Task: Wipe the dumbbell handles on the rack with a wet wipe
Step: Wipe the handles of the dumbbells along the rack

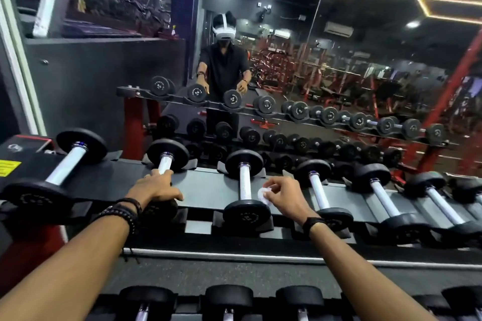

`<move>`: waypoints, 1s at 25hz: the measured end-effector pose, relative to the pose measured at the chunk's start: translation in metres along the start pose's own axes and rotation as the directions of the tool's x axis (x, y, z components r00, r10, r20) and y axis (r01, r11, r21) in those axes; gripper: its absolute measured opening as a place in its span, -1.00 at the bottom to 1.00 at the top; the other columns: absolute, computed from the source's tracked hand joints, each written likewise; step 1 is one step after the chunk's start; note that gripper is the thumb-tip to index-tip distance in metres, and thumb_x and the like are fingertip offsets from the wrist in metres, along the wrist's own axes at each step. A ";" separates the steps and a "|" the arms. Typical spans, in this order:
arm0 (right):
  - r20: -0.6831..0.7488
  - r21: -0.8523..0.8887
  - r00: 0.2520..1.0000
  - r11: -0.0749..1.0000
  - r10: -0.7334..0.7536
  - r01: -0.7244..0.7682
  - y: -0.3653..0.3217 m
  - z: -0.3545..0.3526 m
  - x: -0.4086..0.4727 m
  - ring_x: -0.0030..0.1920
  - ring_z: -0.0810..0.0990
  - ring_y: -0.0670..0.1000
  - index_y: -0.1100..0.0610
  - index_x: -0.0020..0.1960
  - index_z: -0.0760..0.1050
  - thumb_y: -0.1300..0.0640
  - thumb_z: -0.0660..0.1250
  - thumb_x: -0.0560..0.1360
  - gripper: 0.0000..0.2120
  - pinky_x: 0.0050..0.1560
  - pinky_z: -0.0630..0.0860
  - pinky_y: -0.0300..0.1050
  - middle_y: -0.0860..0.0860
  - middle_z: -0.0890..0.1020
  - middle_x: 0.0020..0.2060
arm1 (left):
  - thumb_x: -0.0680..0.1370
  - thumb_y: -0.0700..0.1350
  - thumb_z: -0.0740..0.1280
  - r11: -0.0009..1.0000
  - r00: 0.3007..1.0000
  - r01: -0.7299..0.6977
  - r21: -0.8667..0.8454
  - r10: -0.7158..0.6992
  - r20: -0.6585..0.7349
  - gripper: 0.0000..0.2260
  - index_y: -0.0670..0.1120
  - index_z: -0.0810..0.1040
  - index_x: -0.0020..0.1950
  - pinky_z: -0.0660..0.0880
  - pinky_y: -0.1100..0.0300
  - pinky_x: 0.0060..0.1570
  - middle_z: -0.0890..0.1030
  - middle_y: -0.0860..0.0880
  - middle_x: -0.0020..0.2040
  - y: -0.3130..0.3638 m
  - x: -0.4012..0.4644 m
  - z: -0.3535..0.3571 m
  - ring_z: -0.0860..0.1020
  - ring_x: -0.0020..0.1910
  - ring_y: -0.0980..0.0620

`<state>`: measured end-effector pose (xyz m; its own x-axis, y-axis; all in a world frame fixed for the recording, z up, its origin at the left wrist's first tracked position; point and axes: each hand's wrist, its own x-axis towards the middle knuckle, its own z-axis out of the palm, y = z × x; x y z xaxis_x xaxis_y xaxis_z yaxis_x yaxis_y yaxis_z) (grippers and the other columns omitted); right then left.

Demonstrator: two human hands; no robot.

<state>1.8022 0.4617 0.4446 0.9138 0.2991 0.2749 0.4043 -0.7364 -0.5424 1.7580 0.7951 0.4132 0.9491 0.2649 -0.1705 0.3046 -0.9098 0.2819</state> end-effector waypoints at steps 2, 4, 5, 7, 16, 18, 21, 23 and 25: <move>0.012 -0.091 0.999 0.995 -0.043 0.044 0.002 0.006 0.008 -0.14 0.59 -0.05 0.06 -0.03 0.64 0.16 0.39 0.43 -0.86 -0.10 0.52 -0.12 -0.02 0.63 -0.19 | 0.38 0.21 0.40 1.000 0.999 0.009 -0.005 -0.009 -0.034 -0.49 0.00 0.39 0.21 0.45 -0.01 0.08 0.40 -0.15 0.26 -0.001 0.006 0.003 0.50 0.14 -0.19; 0.046 -0.172 0.992 0.978 -0.115 0.121 0.002 0.013 0.017 -0.09 0.55 -0.05 0.04 -0.01 0.64 0.15 0.36 0.46 -0.86 -0.10 0.48 -0.13 -0.03 0.61 -0.13 | 0.40 0.15 0.38 1.000 0.992 0.004 0.004 -0.004 -0.127 -0.58 -0.01 0.42 0.16 0.43 0.04 -0.01 0.45 -0.12 0.19 0.000 0.008 0.007 0.53 0.08 -0.17; 0.096 -0.185 0.985 0.970 -0.143 0.159 0.001 0.017 0.021 -0.08 0.54 -0.06 0.05 -0.02 0.64 0.18 0.36 0.47 -0.86 -0.10 0.45 -0.15 -0.02 0.62 -0.11 | 0.42 0.13 0.36 1.000 0.985 0.001 0.002 -0.001 -0.170 -0.60 -0.01 0.42 0.17 0.42 0.05 -0.04 0.47 -0.11 0.17 0.000 0.007 0.008 0.53 0.07 -0.16; 0.239 -0.098 0.963 0.984 -0.123 0.150 0.003 0.025 0.029 -0.10 0.57 -0.05 0.12 -0.04 0.68 0.25 0.38 0.47 -0.87 -0.11 0.44 -0.22 0.03 0.67 -0.11 | 0.44 0.09 0.34 1.000 0.972 -0.011 0.002 0.012 -0.235 -0.61 -0.01 0.41 0.22 0.43 0.06 -0.06 0.50 -0.11 0.17 0.002 0.003 0.008 0.54 0.06 -0.17; 0.480 0.236 0.821 0.856 0.310 -0.461 0.036 0.042 0.054 -0.51 0.41 -0.05 0.15 -0.06 0.50 0.07 0.55 0.35 -0.70 -0.50 0.38 -0.27 0.04 0.48 -0.48 | 0.44 0.02 0.30 1.000 0.944 0.010 0.028 0.000 -0.331 -0.25 0.01 0.03 0.55 0.38 0.04 -0.09 0.51 -0.17 0.17 0.007 -0.002 0.010 0.54 0.08 -0.25; 0.561 0.014 0.767 0.922 0.313 -0.387 0.034 0.044 0.058 -0.39 0.41 0.05 0.06 -0.23 0.50 -0.32 0.54 0.16 -0.51 -0.38 0.47 -0.15 0.07 0.45 -0.42 | 0.44 0.00 0.30 0.999 0.943 0.014 0.045 0.002 -0.333 -0.24 0.00 0.01 0.56 0.36 0.04 -0.09 0.50 -0.18 0.19 0.009 -0.003 0.011 0.54 0.09 -0.25; 0.575 -0.167 0.767 0.959 0.285 -0.230 0.013 0.046 0.066 -0.48 0.39 0.01 0.06 -0.39 0.33 -0.31 0.47 0.29 -0.49 -0.44 0.46 -0.21 0.00 0.39 -0.52 | 0.45 0.00 0.29 0.998 0.942 0.025 0.054 -0.006 -0.336 -0.25 0.00 0.01 0.56 0.37 0.04 -0.09 0.50 -0.18 0.19 0.010 -0.005 0.009 0.54 0.08 -0.24; 0.555 -0.191 0.793 0.966 0.252 -0.173 0.004 0.043 0.068 -0.53 0.40 -0.05 0.07 -0.40 0.34 -0.15 0.47 0.40 -0.57 -0.54 0.38 -0.28 -0.04 0.40 -0.54 | 0.45 0.00 0.29 0.998 0.940 0.024 0.053 -0.005 -0.341 -0.28 -0.01 0.05 0.55 0.37 0.05 -0.10 0.51 -0.17 0.17 0.010 -0.006 0.008 0.54 0.07 -0.23; 0.669 0.001 0.713 0.959 0.208 -0.282 0.016 0.038 0.071 -0.53 0.39 -0.09 0.11 -0.37 0.42 0.04 0.45 0.46 -0.68 -0.51 0.34 -0.27 -0.03 0.42 -0.53 | 0.45 0.00 0.29 0.999 0.934 0.026 0.037 -0.012 -0.356 -0.31 -0.02 0.10 0.53 0.36 0.06 -0.12 0.52 -0.16 0.14 0.010 -0.007 0.008 0.55 0.05 -0.22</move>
<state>1.8748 0.4941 0.4253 0.7628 0.4660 -0.4483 0.1305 -0.7900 -0.5991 1.7539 0.7815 0.4093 0.9120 0.3719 0.1733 0.3265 -0.9136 0.2424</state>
